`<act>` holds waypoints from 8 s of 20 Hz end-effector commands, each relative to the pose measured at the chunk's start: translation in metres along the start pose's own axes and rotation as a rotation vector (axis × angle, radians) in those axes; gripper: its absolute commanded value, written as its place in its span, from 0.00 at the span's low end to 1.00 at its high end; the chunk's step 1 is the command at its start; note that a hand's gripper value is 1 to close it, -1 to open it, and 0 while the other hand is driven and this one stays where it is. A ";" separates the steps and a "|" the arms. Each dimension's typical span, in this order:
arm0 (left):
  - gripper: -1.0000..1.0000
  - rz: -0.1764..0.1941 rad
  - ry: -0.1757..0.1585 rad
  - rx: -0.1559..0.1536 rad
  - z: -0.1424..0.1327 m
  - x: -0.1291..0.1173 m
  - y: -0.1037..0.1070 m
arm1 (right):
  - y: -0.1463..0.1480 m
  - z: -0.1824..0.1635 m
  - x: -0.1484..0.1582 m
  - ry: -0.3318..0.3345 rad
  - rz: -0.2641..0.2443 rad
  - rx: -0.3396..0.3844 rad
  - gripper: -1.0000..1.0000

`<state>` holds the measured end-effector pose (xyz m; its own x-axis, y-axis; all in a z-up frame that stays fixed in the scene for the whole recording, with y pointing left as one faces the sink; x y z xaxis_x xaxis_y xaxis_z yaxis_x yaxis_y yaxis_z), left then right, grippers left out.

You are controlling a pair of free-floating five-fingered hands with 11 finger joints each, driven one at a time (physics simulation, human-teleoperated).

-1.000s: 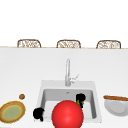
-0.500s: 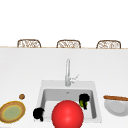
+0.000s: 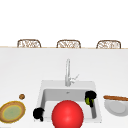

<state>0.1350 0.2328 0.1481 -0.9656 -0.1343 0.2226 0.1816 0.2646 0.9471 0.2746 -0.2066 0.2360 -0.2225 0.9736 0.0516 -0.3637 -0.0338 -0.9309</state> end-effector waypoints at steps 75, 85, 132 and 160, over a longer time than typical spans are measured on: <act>0.50 0.000 0.000 0.000 0.000 0.000 0.000 | 0.093 0.119 -0.277 -0.046 -0.231 0.228 0.00; 0.50 0.000 0.000 0.000 0.000 0.000 0.000 | 0.031 0.143 -0.271 -0.020 -0.216 0.301 0.00; 0.50 0.000 0.000 0.000 0.000 0.000 0.000 | -0.032 0.050 -0.044 0.149 -0.065 -0.116 0.00; 0.50 0.000 0.000 0.000 0.000 0.000 0.000 | -0.113 -0.132 0.042 0.179 -0.046 -0.388 0.00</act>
<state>0.1350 0.2328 0.1481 -0.9656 -0.1343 0.2226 0.1816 0.2646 0.9471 0.4073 -0.1407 0.2964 -0.0598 0.9967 0.0555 0.0543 0.0588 -0.9968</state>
